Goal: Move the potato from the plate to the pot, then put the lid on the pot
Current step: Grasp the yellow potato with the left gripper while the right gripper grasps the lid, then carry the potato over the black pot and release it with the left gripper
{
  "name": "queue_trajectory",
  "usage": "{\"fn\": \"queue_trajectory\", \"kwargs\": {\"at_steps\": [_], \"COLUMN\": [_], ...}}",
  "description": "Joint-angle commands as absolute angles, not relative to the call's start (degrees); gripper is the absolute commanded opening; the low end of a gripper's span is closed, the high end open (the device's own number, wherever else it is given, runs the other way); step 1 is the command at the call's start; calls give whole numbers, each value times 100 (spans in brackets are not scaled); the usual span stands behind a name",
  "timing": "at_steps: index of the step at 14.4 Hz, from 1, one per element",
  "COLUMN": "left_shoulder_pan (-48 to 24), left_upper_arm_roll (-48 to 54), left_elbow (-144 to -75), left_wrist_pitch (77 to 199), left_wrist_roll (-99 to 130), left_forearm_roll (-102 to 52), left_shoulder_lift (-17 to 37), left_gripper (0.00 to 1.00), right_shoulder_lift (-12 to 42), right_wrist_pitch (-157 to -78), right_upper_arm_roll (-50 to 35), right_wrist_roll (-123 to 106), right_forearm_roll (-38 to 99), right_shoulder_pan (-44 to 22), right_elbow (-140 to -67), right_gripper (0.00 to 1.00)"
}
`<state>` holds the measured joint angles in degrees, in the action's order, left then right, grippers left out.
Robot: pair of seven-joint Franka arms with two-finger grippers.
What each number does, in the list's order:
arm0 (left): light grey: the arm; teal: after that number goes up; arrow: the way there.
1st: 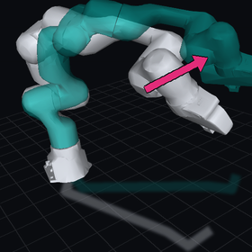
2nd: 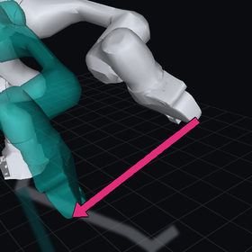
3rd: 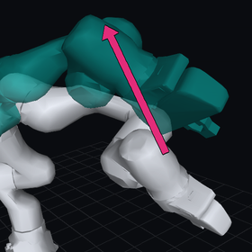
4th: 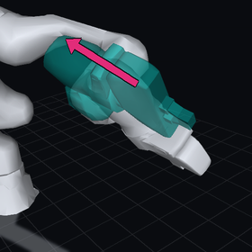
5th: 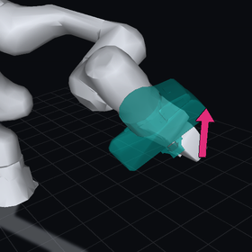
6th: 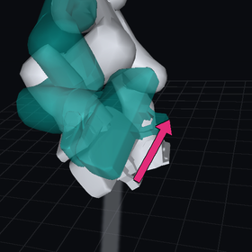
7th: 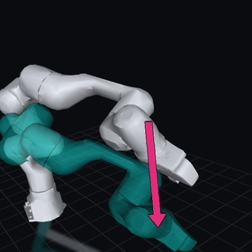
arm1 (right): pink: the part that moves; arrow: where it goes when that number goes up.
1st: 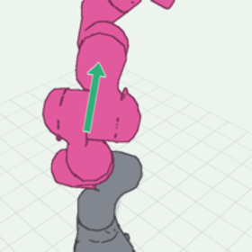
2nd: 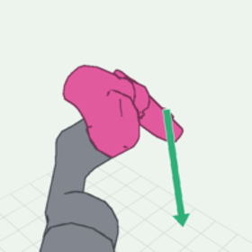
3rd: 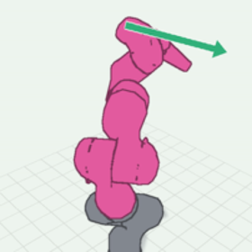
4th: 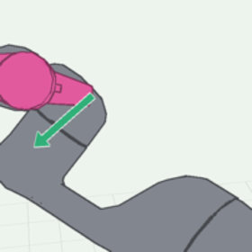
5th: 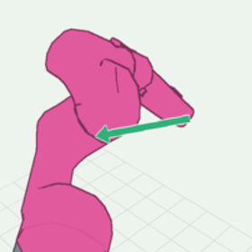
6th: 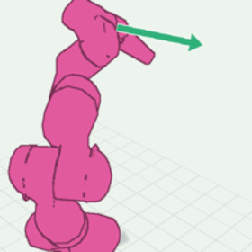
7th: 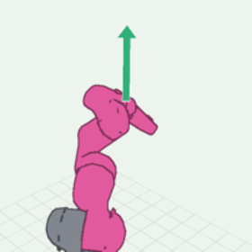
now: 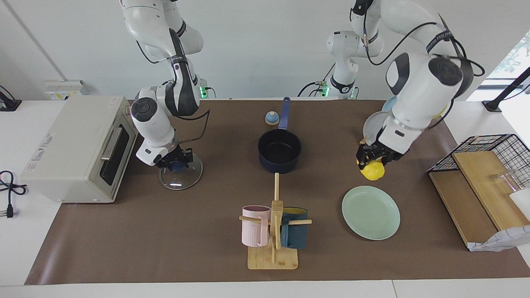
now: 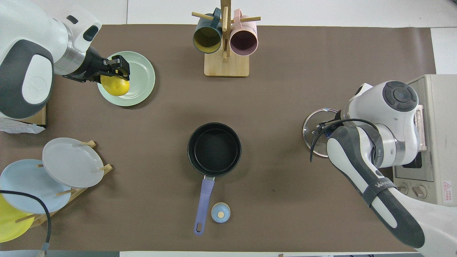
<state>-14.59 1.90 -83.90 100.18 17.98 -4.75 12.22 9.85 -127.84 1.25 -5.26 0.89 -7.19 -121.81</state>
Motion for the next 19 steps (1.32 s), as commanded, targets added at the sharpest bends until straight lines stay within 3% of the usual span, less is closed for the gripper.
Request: {"fn": "queue_trajectory", "kwargs": {"at_steps": [1, 5, 7, 9, 10, 19], "left_shoulder_pan": [-2203, -3311, -3620, -3840, -3858, -4140], "left_upper_arm_roll": [141, 123, 123, 123, 123, 114], "left_elbow": [-9094, -10903, -11118, -11240, -11398, -11918], "left_wrist_pitch": [10054, 11554, 11952, 12267, 12591, 13771], "left_wrist_roll": [2589, 3083, 3383, 3541, 3551, 4200], "left_forearm_roll": [-554, -545, -501, -492, -475, 254], "left_shoulder_lift": [661, -17, 183, 447, 492, 1115], "left_gripper": [0, 0, 0, 0, 0, 0], "right_shoulder_lift": [870, 1037, 1203, 1370, 1406, 1433], "right_wrist_pitch": [-12500, -11332, -10953, -10575, -10486, -10485], "right_upper_arm_roll": [97, 88, 88, 88, 88, -8], "right_wrist_roll": [-730, -467, -282, -281, -290, -281], "right_forearm_roll": [211, 237, 237, 237, 237, 352], "right_shoulder_pan": [-703, -1080, -1256, -1274, -1274, -1283], "right_elbow": [-12034, -10752, -10189, -9696, -9573, -9536], "right_gripper": [42, 41, 38, 6, 0, 0]}}
